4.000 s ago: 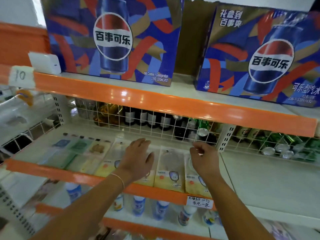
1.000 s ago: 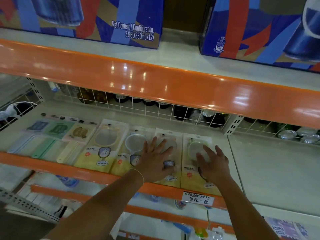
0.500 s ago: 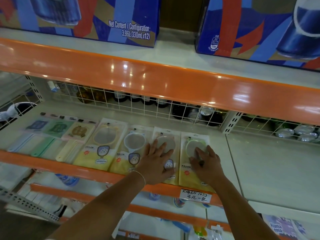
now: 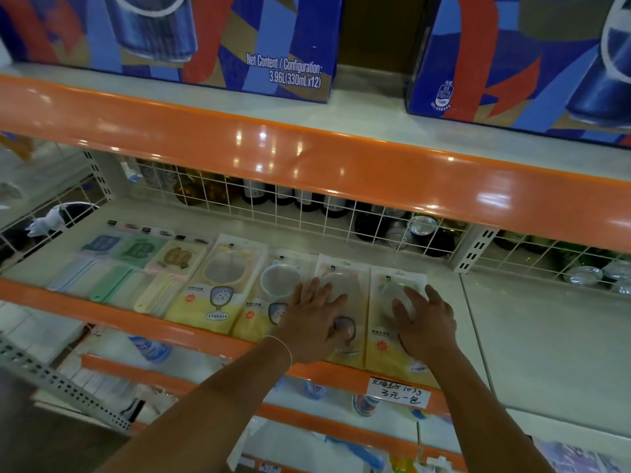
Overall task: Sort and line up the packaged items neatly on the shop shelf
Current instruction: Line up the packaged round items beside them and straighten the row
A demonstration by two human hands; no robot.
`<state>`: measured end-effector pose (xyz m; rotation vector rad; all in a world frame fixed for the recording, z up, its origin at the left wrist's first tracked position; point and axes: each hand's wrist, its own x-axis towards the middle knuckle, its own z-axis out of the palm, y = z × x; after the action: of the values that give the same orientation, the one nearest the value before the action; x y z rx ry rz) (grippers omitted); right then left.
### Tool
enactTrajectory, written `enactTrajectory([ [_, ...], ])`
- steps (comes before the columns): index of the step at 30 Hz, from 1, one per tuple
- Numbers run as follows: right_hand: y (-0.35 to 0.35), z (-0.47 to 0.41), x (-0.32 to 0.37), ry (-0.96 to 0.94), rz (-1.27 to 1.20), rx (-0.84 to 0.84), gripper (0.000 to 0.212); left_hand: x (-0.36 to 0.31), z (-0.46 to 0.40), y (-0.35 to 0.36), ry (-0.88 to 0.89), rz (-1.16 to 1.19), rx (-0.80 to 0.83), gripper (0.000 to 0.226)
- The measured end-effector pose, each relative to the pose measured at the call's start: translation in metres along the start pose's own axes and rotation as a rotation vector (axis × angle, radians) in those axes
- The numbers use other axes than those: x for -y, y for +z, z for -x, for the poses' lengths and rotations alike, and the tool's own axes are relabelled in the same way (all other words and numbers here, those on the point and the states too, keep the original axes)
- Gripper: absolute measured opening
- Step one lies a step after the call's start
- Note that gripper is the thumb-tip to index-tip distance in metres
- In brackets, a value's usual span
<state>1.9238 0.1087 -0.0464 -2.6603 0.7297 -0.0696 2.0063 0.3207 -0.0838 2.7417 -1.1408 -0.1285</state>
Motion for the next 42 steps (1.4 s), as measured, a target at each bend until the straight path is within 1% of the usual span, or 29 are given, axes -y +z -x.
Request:
enactTrajectory([
  [3,0.003,0.002,0.029,-0.07,-0.067,-0.076,0.05,0.021,0.012,-0.012,-0.044,-0.003,-0.067,0.064],
  [5,0.009,0.006,0.054,-0.124,-0.096,-0.113,0.048,0.042,0.02,-0.022,-0.087,0.001,-0.122,0.069],
  [7,0.018,0.011,0.078,-0.172,-0.112,-0.098,0.049,0.068,0.027,-0.029,-0.12,0.007,-0.174,0.077],
  [8,0.024,0.014,0.089,-0.19,-0.13,-0.076,0.053,0.081,0.031,-0.031,-0.13,0.007,-0.184,0.078],
  [10,0.037,0.019,0.11,-0.226,-0.162,-0.042,0.063,0.107,0.037,-0.038,-0.157,-0.011,-0.176,0.078],
  [13,0.057,0.024,0.14,-0.269,-0.104,0.016,0.058,0.139,0.043,-0.051,-0.192,-0.009,-0.127,0.077],
  [15,0.072,0.027,0.161,-0.276,-0.074,0.058,0.062,0.158,0.044,-0.058,-0.193,-0.017,-0.081,0.067],
  [16,0.082,0.026,0.17,-0.28,-0.068,0.034,0.065,0.167,0.044,-0.059,-0.183,-0.02,-0.056,0.062],
  [18,0.098,0.02,0.185,-0.302,-0.08,-0.028,0.067,0.181,0.044,-0.06,-0.143,-0.012,-0.017,0.06],
  [19,0.105,0.019,0.192,-0.31,-0.068,-0.016,0.07,0.185,0.044,-0.058,-0.116,-0.015,-0.002,0.06],
  [21,0.114,0.02,0.206,-0.295,0.03,0.1,0.082,0.191,0.043,-0.05,-0.055,-0.043,0.004,0.062],
  [22,0.116,0.021,0.209,-0.292,0.073,0.121,0.083,0.192,0.043,-0.045,-0.032,-0.059,-0.006,0.067],
  [24,0.122,0.023,0.213,-0.294,0.116,0.099,0.07,0.193,0.043,-0.037,-0.006,-0.069,-0.019,0.075],
  [26,0.129,0.023,0.211,-0.229,0.105,0.151,0.056,0.196,0.042,-0.032,0.008,-0.054,-0.03,0.077],
  [28,0.134,0.022,0.209,-0.205,0.114,0.128,0.053,0.197,0.042,-0.032,0.016,-0.049,-0.033,0.079],
  [31,0.133,0.023,0.212,-0.207,0.142,0.089,0.054,0.197,0.041,-0.034,0.016,-0.045,-0.042,0.08],
  [34,0.134,0.022,0.21,-0.212,0.172,0.085,0.052,0.195,0.043,-0.035,0.013,-0.026,-0.039,0.082],
  [36,0.137,0.021,0.208,-0.233,0.162,0.07,0.052,0.194,0.043,-0.035,0.007,-0.019,-0.032,0.083],
  [38,0.138,0.02,0.205,-0.255,0.119,0.077,0.053,0.194,0.042,-0.037,0.001,-0.023,-0.023,0.08],
  [40,0.135,0.018,0.204,-0.284,0.049,0.055,0.058,0.193,0.042,-0.039,-0.015,-0.04,-0.02,0.068],
  [42,0.127,0.018,0.205,-0.302,0.041,0.037,0.07,0.191,0.042,-0.038,-0.039,-0.045,-0.022,0.066],
])
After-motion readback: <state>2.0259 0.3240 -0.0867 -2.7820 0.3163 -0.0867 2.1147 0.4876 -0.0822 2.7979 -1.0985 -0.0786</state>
